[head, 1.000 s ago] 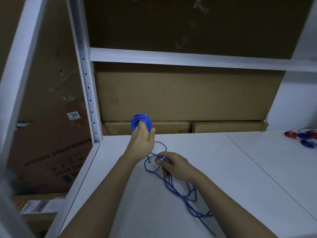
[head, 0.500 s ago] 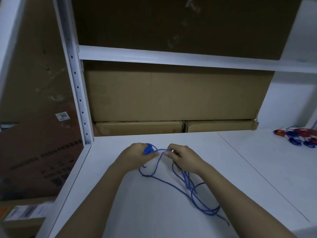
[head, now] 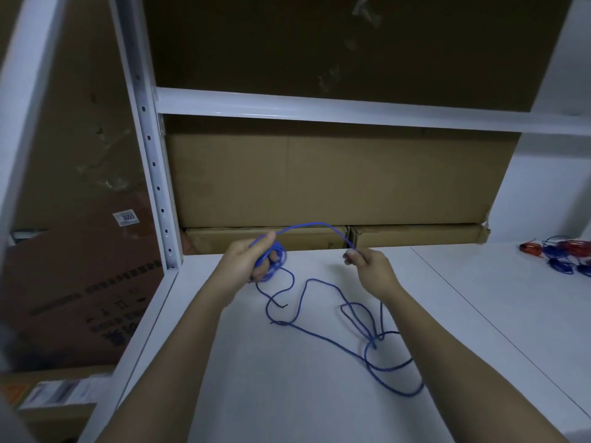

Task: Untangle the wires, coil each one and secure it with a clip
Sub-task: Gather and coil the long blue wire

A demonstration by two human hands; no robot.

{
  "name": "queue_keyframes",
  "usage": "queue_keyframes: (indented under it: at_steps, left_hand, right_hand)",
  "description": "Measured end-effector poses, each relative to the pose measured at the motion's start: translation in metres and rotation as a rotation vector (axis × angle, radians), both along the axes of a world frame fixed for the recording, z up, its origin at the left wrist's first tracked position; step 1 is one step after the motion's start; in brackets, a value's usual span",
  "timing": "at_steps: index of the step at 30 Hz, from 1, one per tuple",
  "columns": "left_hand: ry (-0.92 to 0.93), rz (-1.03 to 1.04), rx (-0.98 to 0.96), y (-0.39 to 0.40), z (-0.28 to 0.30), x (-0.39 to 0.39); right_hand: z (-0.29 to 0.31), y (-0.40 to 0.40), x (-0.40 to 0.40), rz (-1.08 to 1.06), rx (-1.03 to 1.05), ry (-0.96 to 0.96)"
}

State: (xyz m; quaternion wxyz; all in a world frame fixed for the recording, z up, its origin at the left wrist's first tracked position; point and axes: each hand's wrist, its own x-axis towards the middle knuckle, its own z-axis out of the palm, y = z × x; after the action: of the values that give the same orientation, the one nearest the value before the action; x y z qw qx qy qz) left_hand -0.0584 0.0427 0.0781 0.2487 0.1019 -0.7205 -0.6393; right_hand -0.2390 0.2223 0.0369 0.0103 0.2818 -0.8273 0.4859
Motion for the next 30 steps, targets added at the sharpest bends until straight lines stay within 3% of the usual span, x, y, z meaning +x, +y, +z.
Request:
queue_keyframes:
  at_steps: [3,6,8,11,13,18,22,25,30]
  left_hand:
    - [0.107,-0.223,0.136,0.008,0.005,0.005]
    - [0.304,-0.268,0.359,0.011,0.014,0.003]
    - [0.402,-0.234,0.435,0.007,0.019,0.000]
    - [0.438,-0.096,0.394,-0.002,0.017,-0.007]
    - [0.381,0.034,0.219,-0.005,0.011,-0.010]
    - [0.124,0.187,-0.309,-0.005,-0.012,-0.016]
    - [-0.164,0.114,-0.532,-0.004,-0.027,-0.018]
    - [-0.232,0.035,-0.518,0.003,-0.029,-0.016]
    - [-0.245,-0.131,-0.351,0.017,-0.022,-0.014]
  right_hand:
    - [0.007,-0.007,0.001,-0.069,-0.018,0.066]
    - [0.001,-0.021,0.009,-0.041,0.409,0.388]
    - [-0.005,-0.028,0.018,0.024,0.541,0.651]
    - [-0.014,-0.033,0.032,0.100,0.519,0.941]
    - [-0.021,-0.034,0.045,0.160,0.469,1.010]
    - [-0.022,-0.030,0.069,0.373,0.352,0.958]
    - [-0.008,-0.029,0.065,0.368,0.245,1.100]
    - [0.006,-0.028,0.065,0.358,0.124,1.105]
    - [0.022,-0.024,0.074,0.304,-0.094,0.520]
